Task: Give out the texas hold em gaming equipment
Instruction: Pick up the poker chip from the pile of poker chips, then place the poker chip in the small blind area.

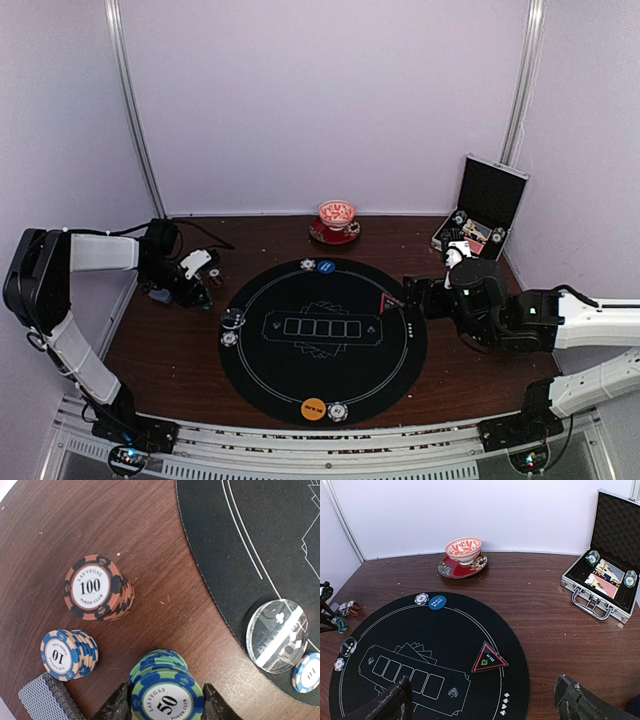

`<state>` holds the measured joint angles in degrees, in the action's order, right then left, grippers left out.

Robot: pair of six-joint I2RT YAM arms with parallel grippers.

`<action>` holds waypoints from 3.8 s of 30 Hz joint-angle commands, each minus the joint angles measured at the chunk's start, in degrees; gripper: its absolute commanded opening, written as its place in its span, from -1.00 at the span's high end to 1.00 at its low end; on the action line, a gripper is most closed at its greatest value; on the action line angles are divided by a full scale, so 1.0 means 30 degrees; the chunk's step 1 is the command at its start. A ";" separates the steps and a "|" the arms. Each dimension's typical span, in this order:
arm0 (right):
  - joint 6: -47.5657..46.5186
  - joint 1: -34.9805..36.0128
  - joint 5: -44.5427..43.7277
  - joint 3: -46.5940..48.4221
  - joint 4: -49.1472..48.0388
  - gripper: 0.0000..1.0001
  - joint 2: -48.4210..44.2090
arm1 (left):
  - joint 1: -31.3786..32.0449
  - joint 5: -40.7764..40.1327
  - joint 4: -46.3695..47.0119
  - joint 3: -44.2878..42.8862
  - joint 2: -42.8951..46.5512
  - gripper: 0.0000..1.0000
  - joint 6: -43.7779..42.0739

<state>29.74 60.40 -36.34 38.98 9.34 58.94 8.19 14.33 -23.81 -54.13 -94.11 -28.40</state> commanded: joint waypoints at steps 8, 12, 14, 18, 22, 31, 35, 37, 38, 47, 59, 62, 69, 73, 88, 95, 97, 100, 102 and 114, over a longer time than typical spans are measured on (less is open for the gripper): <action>-0.0309 0.0061 -0.0313 -0.0360 -0.0214 -1.00 -0.0096 | -0.0167 0.0131 0.0437 -0.0475 0.0229 0.17 0.0208; -0.0331 0.0068 -0.0279 -0.0352 -0.0258 -1.00 -0.0105 | -0.0151 -0.0044 0.0551 -0.0410 0.0387 0.23 0.0260; -0.0333 0.0067 -0.0258 -0.0376 -0.0273 -1.00 -0.0107 | -0.0157 -0.0137 0.0575 -0.0426 0.0363 0.23 0.0276; -0.0350 0.0053 -0.0215 -0.0390 -0.0301 -1.00 -0.0105 | -0.0169 -0.0286 0.0612 -0.0387 0.0465 0.23 0.0289; -0.0381 0.0067 -0.0167 -0.0376 -0.0357 -1.00 -0.0102 | -0.0158 -0.0379 0.0623 -0.0315 0.0972 0.24 0.0304; -0.0390 0.0054 -0.0225 -0.0414 -0.0390 -1.00 -0.0094 | -0.0177 -0.0318 0.0286 -0.0408 0.1985 0.24 0.0356; -0.0386 0.0054 -0.0545 -0.0496 -0.0383 -1.00 -0.0110 | -0.0158 0.0261 -0.0672 -0.1429 0.1973 0.25 0.0306; -0.0355 0.0052 -0.0720 -0.0549 -0.0459 -1.00 -0.0133 | -0.0065 0.0591 -0.1169 -0.2247 0.1849 0.30 0.0333; -0.0379 0.0059 -0.0848 -0.0609 -0.0512 -1.00 -0.0156 | 0.0021 0.0674 -0.1407 -0.2742 0.1725 0.32 0.0394; -0.0589 0.0048 -0.2252 -0.0849 -0.0871 -1.00 -0.0061 | 0.3165 -0.0063 -0.2931 -0.7499 -0.1228 0.28 0.0807; -0.0861 -0.0007 -0.3199 -0.0826 -0.1144 -1.00 0.1204 | 0.5593 -0.0051 -0.3872 -1.5808 -0.8743 0.25 0.1134; -0.0838 -0.0005 -0.3309 -0.0734 -0.1046 -1.00 0.1369 | 0.5797 0.0196 -0.4397 -1.7680 -1.0553 0.25 0.1238; -0.0797 0.0007 -0.3281 -0.0860 -0.1093 -1.00 0.0979 | 0.6647 0.0187 -0.5158 -2.0214 -1.2856 0.24 0.1239; -0.0801 0.0001 -0.3169 -0.0956 -0.1196 -1.00 0.0678 | 0.7038 0.0157 -0.5158 -2.0586 -1.3600 0.23 0.1263; -0.0800 0.0002 -0.2944 -0.0957 -0.1296 -1.00 0.0829 | 0.7292 -0.0668 -0.4854 -2.0768 -1.5184 0.23 0.1267; -0.0801 0.0017 -0.2917 -0.0999 -0.1320 -1.00 0.0803 | 0.7300 -0.1149 -0.4389 -2.0562 -1.5198 0.22 0.1179; -0.0801 -0.0006 -0.2895 -0.1007 -0.1335 -1.00 0.0825 | 0.7329 -0.1199 -0.4339 -2.0633 -1.5332 0.21 0.1177; -0.0801 0.0003 -0.2888 -0.0962 -0.1342 -1.00 0.0889 | 0.7321 -0.1410 -0.4338 -2.0859 -1.5524 0.18 0.1198; -0.0800 0.0011 -0.2888 -0.0971 -0.1335 -1.00 0.0917 | 0.7339 -0.1477 -0.4338 -2.0927 -1.5614 0.15 0.1181; -0.0852 0.0005 -0.2829 -0.0947 -0.1349 -1.00 0.1008 | 0.7563 -0.2078 -0.4125 -2.0996 -1.5944 0.08 0.1122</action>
<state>27.35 60.40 -44.21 36.42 5.72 61.78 30.39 10.61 -38.61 -115.96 -139.85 -24.75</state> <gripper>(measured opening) 0.997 0.444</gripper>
